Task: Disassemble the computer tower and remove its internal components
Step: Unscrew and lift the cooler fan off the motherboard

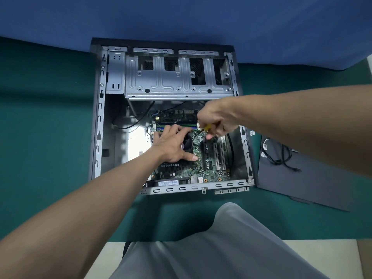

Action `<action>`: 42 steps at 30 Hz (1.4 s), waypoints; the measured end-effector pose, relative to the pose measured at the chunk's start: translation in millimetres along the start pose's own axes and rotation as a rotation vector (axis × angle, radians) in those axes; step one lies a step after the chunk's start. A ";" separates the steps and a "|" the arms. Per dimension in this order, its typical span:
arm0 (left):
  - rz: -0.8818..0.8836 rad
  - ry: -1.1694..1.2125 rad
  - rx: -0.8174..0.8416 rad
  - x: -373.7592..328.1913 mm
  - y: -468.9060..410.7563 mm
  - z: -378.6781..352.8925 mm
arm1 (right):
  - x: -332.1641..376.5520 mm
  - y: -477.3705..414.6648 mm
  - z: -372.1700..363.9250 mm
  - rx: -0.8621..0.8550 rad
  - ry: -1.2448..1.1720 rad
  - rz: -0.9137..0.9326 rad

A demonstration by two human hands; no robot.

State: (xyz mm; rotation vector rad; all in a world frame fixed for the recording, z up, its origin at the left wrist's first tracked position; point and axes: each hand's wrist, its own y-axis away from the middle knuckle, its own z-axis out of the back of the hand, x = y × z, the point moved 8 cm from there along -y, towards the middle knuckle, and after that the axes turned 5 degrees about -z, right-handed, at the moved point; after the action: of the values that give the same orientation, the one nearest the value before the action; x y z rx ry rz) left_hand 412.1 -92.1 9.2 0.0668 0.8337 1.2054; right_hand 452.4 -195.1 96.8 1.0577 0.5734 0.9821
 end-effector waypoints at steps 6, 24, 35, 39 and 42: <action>-0.002 -0.009 -0.002 -1.8 0.5 0.5 | 4.9 -0.4 -3.1 -0.101 0.366 0.047; -0.005 0.012 -0.005 0.8 -0.5 -0.6 | 18.3 16.3 6.8 -0.256 0.441 0.399; 0.000 0.024 -0.012 0.3 1.1 0.8 | -22.9 5.1 -15.9 -0.297 0.178 0.061; 0.003 0.015 -0.016 0.2 0.4 1.5 | -21.7 15.0 11.0 -0.455 0.283 0.235; 0.005 0.018 -0.013 0.5 0.4 0.9 | -21.6 16.6 20.2 -0.450 0.210 0.364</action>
State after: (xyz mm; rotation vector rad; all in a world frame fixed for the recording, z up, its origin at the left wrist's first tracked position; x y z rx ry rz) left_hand 412.4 -91.2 9.7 0.0478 0.8422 1.2172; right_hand 451.8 -220.7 119.0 0.6679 0.3070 1.4753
